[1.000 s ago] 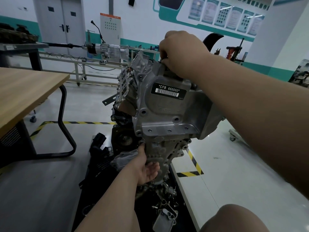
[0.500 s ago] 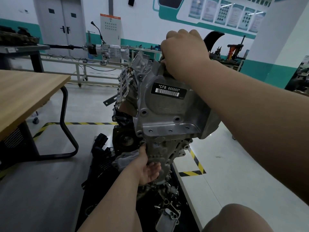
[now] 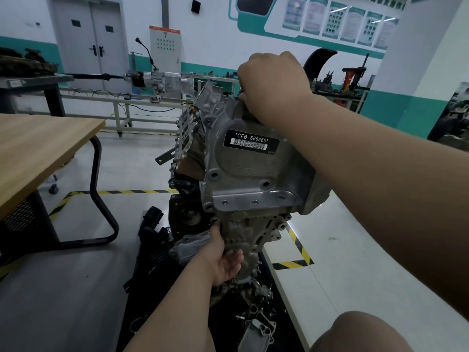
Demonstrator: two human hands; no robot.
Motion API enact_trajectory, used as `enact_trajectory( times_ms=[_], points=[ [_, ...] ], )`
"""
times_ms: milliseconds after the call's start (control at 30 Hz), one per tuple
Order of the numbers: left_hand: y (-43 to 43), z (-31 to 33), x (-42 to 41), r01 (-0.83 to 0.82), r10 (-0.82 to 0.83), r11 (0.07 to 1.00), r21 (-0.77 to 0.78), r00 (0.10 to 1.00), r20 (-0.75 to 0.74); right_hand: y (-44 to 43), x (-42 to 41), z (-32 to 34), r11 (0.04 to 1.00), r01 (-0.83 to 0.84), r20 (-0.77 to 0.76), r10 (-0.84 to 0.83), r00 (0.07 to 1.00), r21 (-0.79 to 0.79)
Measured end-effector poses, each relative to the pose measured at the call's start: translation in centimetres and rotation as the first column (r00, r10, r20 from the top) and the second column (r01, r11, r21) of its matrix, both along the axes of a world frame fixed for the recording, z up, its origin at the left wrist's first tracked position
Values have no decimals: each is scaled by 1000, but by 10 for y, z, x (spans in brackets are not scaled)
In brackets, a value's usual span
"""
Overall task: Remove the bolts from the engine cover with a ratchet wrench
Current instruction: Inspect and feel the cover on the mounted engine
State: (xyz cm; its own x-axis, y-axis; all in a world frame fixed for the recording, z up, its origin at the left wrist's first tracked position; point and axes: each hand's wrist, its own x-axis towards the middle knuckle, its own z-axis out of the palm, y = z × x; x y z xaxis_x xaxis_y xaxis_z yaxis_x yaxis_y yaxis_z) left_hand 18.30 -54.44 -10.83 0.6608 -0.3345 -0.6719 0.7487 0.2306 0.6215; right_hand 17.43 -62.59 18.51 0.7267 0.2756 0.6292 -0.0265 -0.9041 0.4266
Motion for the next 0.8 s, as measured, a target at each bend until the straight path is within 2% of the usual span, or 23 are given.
enact_trajectory(
  times_ms=[167,333,400,633,733,800],
  points=[
    [-5,-4,2,-37,37,999,-19,999,-1,0,-2,1,1000,16,-47,-16,999,-17],
    [-7,-5,3,-52,52,999,-6,999,-4,0,4,8,986,9,-150,16,989,165],
    [-7,-5,2,-53,53,999,0,999,-3,-1,5,8,982,21,-162,10,987,190],
    [-5,-1,1,-29,29,1000,-3,999,-19,-4,1,-3,1000,-6,-11,5,1000,-24],
    [-5,0,1,-30,30,1000,-1,999,-22,-4,1,-4,998,-21,3,21,1000,-58],
    [-5,0,0,-30,30,1000,4,999,-27,-6,2,-2,999,-27,-26,27,999,-19]
  ],
)
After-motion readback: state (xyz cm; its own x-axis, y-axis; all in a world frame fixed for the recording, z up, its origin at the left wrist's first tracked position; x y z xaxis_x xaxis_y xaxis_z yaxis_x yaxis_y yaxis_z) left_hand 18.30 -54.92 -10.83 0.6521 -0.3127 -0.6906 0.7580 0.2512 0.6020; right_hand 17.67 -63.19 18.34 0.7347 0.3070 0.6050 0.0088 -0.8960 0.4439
